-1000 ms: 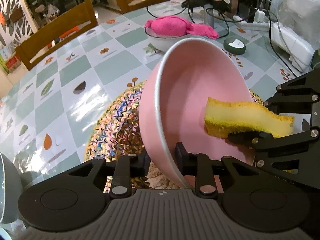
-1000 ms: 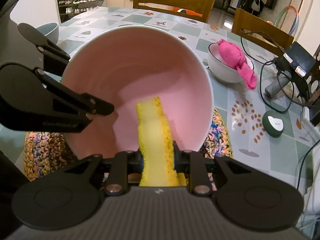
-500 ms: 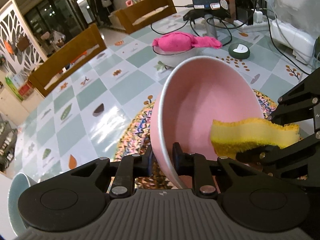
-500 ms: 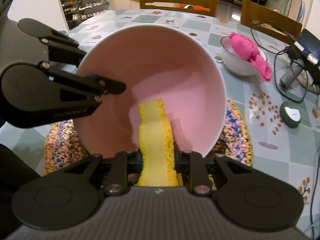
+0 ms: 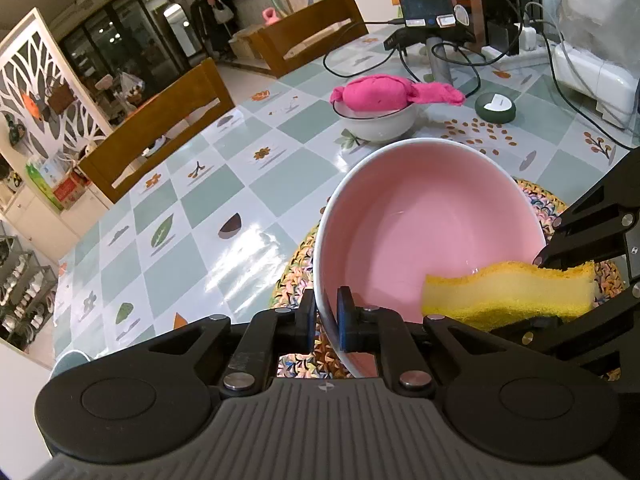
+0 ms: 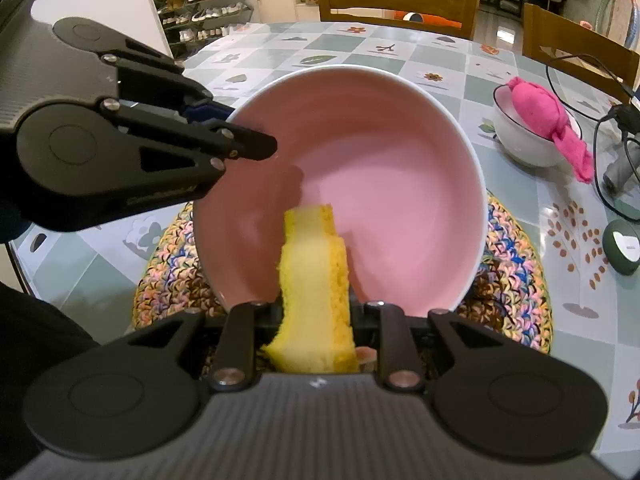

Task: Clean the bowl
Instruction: 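Rub the sponge along the bowl wall near the left gripper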

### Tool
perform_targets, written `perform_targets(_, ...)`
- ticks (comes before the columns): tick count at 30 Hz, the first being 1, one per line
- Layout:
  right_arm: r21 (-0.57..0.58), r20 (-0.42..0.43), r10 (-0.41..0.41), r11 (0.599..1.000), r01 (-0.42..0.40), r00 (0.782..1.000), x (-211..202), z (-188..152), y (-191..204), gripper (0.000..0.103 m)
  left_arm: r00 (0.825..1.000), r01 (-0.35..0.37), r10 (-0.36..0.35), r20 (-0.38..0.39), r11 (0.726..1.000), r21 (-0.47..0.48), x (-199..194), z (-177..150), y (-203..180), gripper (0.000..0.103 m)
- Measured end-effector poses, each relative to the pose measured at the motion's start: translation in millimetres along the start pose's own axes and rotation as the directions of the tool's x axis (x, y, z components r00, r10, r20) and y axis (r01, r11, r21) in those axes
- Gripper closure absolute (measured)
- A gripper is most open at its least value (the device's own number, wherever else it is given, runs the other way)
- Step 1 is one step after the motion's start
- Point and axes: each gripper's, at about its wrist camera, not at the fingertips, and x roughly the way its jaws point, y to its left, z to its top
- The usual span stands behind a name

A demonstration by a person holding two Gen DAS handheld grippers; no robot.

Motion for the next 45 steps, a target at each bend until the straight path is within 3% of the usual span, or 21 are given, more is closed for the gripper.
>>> perform_targets(10, 0.006, -0.012, -0.033, 0.999, 0.033, 0.999, -2, -3, -3, 0.08, 1.0, 0.002, -0.003, 0.029, 1.0, 0.028, -2, 7, -8, 0.09)
perform_targets(23, -0.052, 0.005, -0.147, 0.988, 0.147, 0.989, -2, -9, -7, 0.08, 0.997, 0.029, -0.03, 0.069, 0.999, 0.017, -8, 10, -12, 0.086)
perform_targets(38, -0.23, 0.077, -0.32, 0.916, 0.329, 0.944, 0, 3, -17, 0.08, 0.996, 0.031, -0.036, 0.085, 0.998, 0.053, -10, 9, -17, 0.083)
perform_targets(45, -0.263, 0.123, -0.338, 0.895, 0.359, 0.933, -4, 18, -24, 0.08, 0.995, 0.031, -0.037, 0.088, 0.997, 0.065, -11, 10, -20, 0.081)
